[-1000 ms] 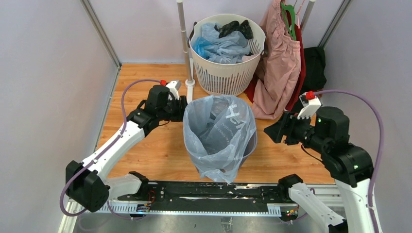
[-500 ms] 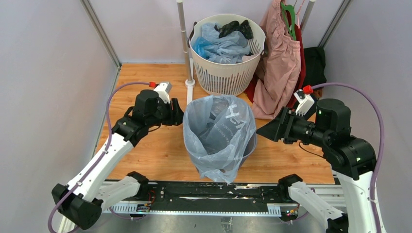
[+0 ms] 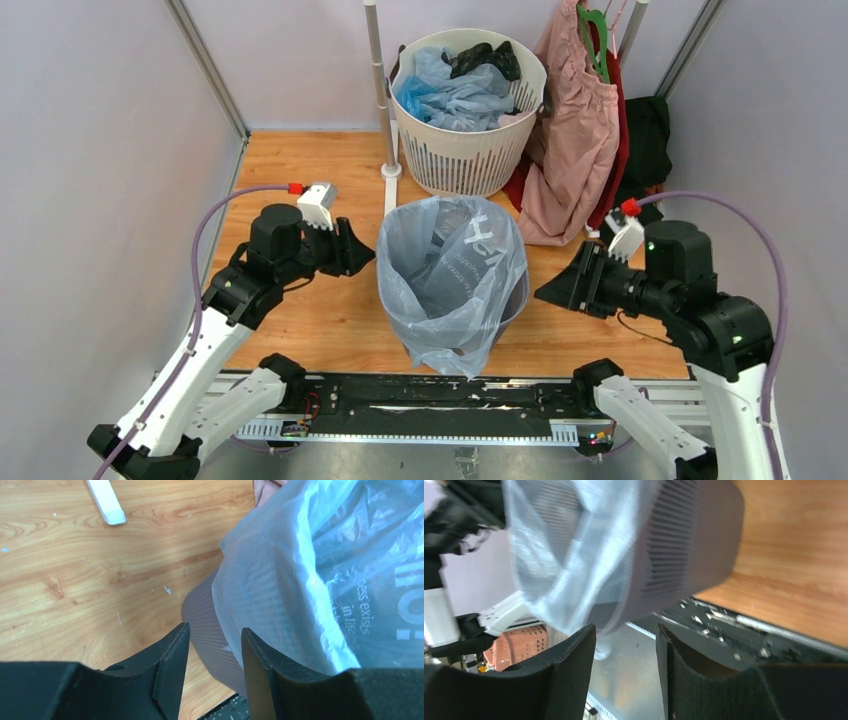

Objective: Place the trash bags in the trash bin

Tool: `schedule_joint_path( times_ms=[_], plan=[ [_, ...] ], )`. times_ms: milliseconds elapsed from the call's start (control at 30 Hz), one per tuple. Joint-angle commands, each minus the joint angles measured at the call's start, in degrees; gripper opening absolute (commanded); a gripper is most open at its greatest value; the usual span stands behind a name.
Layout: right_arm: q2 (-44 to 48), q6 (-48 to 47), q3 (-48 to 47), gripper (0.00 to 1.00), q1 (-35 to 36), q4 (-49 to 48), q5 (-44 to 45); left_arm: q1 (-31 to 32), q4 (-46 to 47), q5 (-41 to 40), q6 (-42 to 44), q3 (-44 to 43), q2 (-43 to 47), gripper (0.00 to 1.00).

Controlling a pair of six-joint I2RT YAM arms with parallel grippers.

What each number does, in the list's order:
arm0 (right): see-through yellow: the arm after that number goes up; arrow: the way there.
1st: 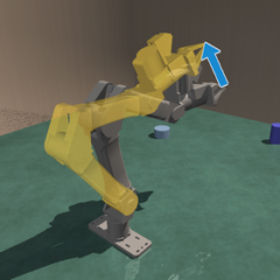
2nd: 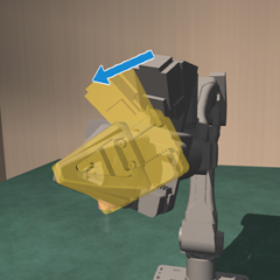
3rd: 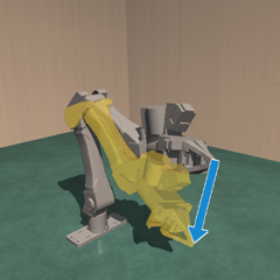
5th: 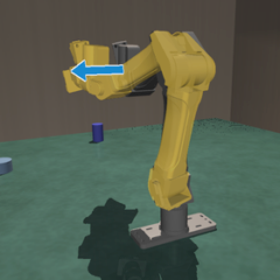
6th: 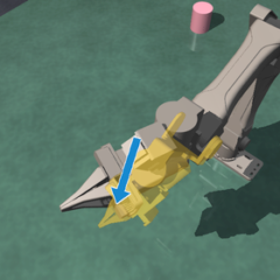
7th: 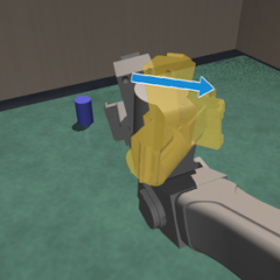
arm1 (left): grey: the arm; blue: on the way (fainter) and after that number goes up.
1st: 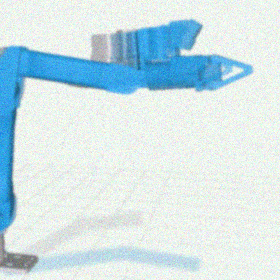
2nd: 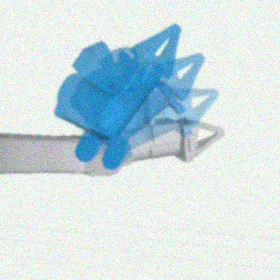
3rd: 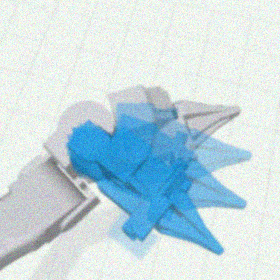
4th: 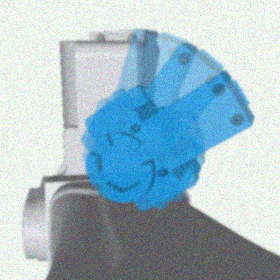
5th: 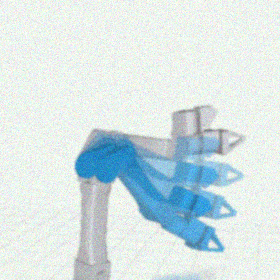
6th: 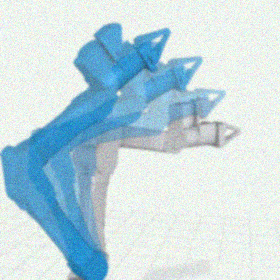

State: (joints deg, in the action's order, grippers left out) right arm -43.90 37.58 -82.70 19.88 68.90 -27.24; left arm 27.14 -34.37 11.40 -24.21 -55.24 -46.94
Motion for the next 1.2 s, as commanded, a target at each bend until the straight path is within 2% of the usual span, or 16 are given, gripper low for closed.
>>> schedule_joint_path(
  times_ms=[0, 100, 233, 367, 567, 767, 933, 1167],
  plan=[
    [4.0, -0.8, 10.1, 0.52, 0.7, 5.6, 2.8, 0.1, -4.4, 2.6, -0.3, 3.0, 2.9, 0.47],
    [7.5, 0.1, 19.3, 0.54, 0.7, 4.1, 3.9, 0.1, -6.1, 2.9, -0.5, 5.6, 4.3, 0.45],
    [10.7, 1.0, 27.0, 0.56, 0.7, 1.1, 1.8, 0.1, -7.1, 3.1, -1.1, 8.7, 5.4, 0.44],
    [13.4, 3.1, 34.8, 0.59, 0.7, -6.7, -6.2, 0.3, -7.0, 4.9, -3.0, 11.7, 6.4, 0.42],
    [16.7, 11.0, 46.7, 0.61, 1.1, -20.3, -16.2, 2.2, -5.1, 5.8, -6.9, 14.9, 6.9, 0.42],
    [13.8, 15.7, 50.1, 0.62, 2.9, -31.9, -19.2, 5.6, 6.1, 8.4, -12.9, 19.5, 3.9, 0.42],
    [10.6, 17.1, 50.2, 0.62, 4.1, -37.0, -18.0, 7.1, 14.8, 7.9, -15.3, 21.8, -0.9, 0.42],
    [5.2, 14.9, 51.0, 0.62, 4.4, -41.7, -15.1, 7.1, 20.3, 3.0, -13.1, 19.8, -9.5, 0.41]
  ],
)
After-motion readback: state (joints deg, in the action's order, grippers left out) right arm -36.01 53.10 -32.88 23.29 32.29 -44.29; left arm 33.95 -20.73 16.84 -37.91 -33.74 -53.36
